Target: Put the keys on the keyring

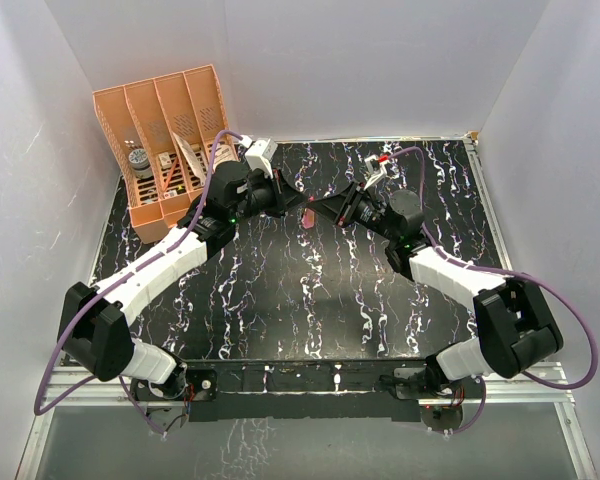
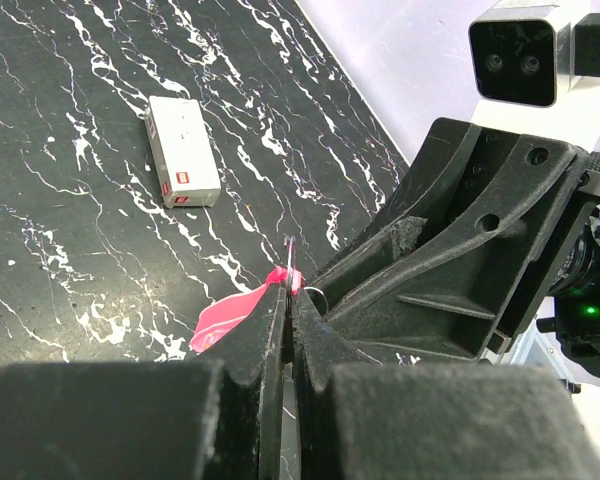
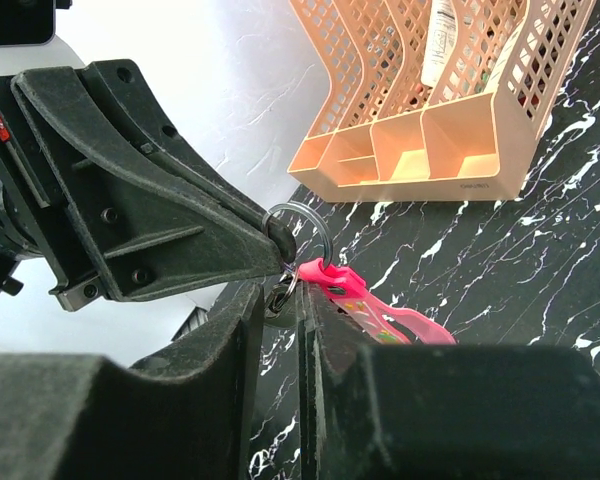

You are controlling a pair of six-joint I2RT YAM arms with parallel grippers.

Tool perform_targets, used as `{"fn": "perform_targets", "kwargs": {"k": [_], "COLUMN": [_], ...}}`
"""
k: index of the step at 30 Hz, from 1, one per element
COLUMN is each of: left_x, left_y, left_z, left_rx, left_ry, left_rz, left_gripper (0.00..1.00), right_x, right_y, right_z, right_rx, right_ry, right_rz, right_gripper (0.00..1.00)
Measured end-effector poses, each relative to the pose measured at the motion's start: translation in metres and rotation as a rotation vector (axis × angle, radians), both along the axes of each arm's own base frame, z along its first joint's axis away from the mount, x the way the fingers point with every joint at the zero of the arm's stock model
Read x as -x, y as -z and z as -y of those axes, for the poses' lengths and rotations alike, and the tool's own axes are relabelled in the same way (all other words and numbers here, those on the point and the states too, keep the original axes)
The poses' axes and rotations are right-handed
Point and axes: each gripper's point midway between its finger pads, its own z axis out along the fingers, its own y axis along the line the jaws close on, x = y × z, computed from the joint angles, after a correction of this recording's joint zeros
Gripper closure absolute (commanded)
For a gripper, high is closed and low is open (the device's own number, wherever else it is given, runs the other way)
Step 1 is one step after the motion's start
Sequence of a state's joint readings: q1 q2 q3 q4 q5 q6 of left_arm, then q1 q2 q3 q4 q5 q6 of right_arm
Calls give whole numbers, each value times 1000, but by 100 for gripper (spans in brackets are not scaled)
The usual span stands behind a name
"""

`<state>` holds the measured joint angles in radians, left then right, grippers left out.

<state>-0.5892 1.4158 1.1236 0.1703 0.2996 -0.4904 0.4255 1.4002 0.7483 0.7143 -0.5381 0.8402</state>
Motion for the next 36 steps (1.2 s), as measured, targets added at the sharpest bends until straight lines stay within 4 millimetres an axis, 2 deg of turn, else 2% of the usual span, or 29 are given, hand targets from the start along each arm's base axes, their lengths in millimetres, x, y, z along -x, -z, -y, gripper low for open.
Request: {"fn": "perform_targets", "kwargs": {"k": [8,19,27,36], "left_x": [0,6,4,8], "left_y": [3,10,8,24], "left_z": [-1,-5,-1,5], "left_rx": [-14,-60,-80,-103], "left_ry": [-2,8,30,71], "left_rz": [-4,-41,-68,-133], "left_gripper": [100,100,100,100], "right_x": [-3,-12,-13,-16], "right_y": [4,20,16,15], "right_z": [1,6,9,21], "right_rx": [12,99,178,272], "right_ry": [17,63,81,132], "right_rz": [-7,-8,65,155], "right_gripper": [89,91,92,95]}}
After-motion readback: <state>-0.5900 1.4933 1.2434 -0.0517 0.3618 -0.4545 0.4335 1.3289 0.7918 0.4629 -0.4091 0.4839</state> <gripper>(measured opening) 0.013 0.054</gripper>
